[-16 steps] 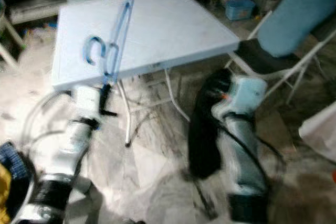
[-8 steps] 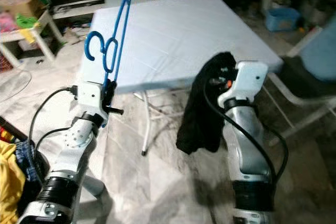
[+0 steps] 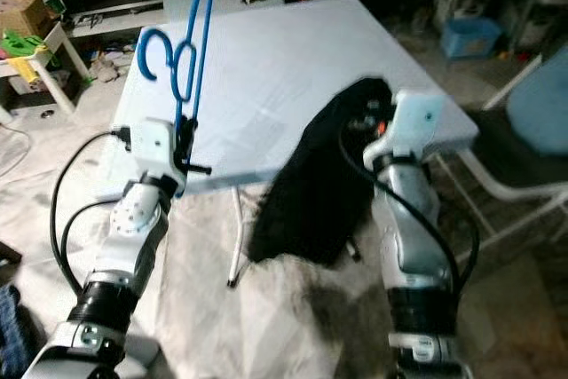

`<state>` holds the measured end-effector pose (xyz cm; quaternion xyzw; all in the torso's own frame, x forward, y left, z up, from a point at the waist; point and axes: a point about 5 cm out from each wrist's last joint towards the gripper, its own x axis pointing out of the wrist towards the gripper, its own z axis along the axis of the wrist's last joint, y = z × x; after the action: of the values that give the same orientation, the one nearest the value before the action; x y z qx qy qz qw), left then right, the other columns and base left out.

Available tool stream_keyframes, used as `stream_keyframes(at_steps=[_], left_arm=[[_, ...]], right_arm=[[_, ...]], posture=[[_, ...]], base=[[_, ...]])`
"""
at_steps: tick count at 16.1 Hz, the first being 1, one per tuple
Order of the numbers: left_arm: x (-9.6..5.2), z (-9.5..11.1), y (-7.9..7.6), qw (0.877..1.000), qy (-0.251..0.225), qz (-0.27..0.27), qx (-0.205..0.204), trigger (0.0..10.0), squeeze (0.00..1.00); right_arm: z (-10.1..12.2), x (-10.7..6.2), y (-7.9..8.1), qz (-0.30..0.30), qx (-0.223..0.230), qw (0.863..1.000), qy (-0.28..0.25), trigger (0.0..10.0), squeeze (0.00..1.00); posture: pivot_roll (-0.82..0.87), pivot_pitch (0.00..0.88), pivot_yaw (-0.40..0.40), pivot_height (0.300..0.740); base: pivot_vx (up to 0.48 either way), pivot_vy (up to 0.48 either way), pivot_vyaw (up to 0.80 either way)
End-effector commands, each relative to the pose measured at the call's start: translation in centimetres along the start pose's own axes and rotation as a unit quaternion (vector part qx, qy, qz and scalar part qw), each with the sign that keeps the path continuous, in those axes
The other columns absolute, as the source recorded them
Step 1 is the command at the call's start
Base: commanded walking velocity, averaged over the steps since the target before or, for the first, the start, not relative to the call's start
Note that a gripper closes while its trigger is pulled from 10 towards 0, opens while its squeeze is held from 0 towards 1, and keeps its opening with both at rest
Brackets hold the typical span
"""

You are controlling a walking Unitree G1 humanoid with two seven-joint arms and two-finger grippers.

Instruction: Hang hanger

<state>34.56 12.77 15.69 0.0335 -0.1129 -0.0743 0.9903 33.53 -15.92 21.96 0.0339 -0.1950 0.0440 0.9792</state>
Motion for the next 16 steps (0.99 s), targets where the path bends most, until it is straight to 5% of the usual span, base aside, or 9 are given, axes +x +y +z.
stream_keyframes(at_steps=[1, 6, 12, 16], left_arm=[[0.0, 0.3, 1.2, 1.000, -0.007, 0.024, 0.004, 10.0, 0.00], [0.5, 0.9, 1.7, 0.999, -0.017, 0.049, 0.015, 10.0, 0.00], [-1.2, 0.4, 3.0, 0.994, -0.011, 0.101, 0.051, 10.0, 0.00], [-2.6, 0.4, 3.3, 0.991, -0.012, 0.117, 0.067, 10.0, 0.00]], right_arm=[[0.4, 0.5, 1.1, 0.018, 0.006, 1.000, -0.013, 10.0, 0.00], [0.8, 1.9, 2.3, 0.047, 0.006, 0.999, -0.020, 10.0, 0.00], [0.1, 1.9, 2.2, 0.066, -0.003, 0.998, -0.008, 10.0, 0.00], [0.8, 3.7, 2.0, 0.079, 0.011, 0.997, -0.011, 10.0, 0.00]], posture=[[-0.09, 0.065, 0.046, 0.740], [-0.07, 0.077, 0.026, 0.740], [-0.05, 0.090, -0.002, 0.740], [-0.02, 0.099, -0.025, 0.740]], base=[[0.420, 0.000, 0.00], [0.236, 0.000, 0.00], [0.000, 0.000, 0.00], [0.000, 0.000, 0.00]])
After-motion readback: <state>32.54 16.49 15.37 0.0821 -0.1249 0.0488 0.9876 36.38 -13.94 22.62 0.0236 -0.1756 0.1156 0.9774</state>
